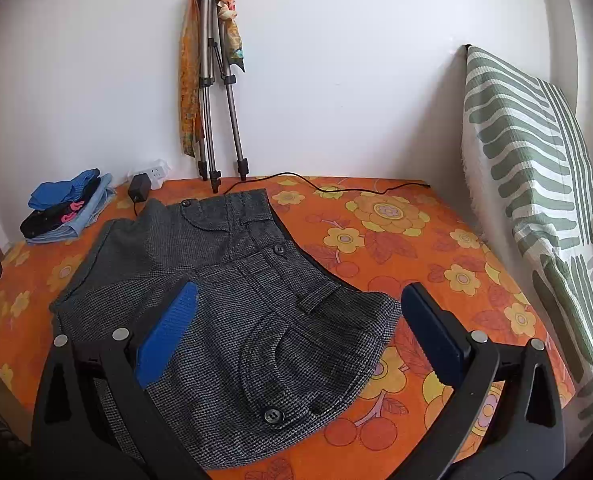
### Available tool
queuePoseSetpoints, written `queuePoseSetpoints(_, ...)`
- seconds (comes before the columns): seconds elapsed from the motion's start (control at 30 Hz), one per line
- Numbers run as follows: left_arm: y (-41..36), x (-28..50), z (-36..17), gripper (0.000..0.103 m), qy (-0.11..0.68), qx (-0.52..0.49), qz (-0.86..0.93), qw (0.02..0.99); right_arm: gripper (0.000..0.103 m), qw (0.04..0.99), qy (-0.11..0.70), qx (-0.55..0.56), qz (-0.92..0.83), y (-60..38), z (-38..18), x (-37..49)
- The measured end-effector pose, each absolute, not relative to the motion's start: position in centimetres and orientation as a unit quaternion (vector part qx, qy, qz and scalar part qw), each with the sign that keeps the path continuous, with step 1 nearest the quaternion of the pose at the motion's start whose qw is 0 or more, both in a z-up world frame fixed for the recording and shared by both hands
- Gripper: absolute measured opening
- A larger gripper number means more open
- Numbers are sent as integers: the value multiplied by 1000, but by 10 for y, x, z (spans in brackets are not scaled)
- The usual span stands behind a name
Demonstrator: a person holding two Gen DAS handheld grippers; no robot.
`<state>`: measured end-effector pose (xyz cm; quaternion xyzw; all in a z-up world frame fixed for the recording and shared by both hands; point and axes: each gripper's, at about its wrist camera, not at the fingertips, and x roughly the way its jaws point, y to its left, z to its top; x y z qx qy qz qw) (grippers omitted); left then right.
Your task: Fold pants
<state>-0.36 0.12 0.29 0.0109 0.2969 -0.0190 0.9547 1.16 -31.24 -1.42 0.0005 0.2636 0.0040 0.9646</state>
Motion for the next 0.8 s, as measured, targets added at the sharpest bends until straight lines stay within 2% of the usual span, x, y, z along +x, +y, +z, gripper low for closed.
queuePoseSetpoints(0.8,-1,-7,4,103,287,16,-14,958,103,964,266,-1,4,-309,-15,11)
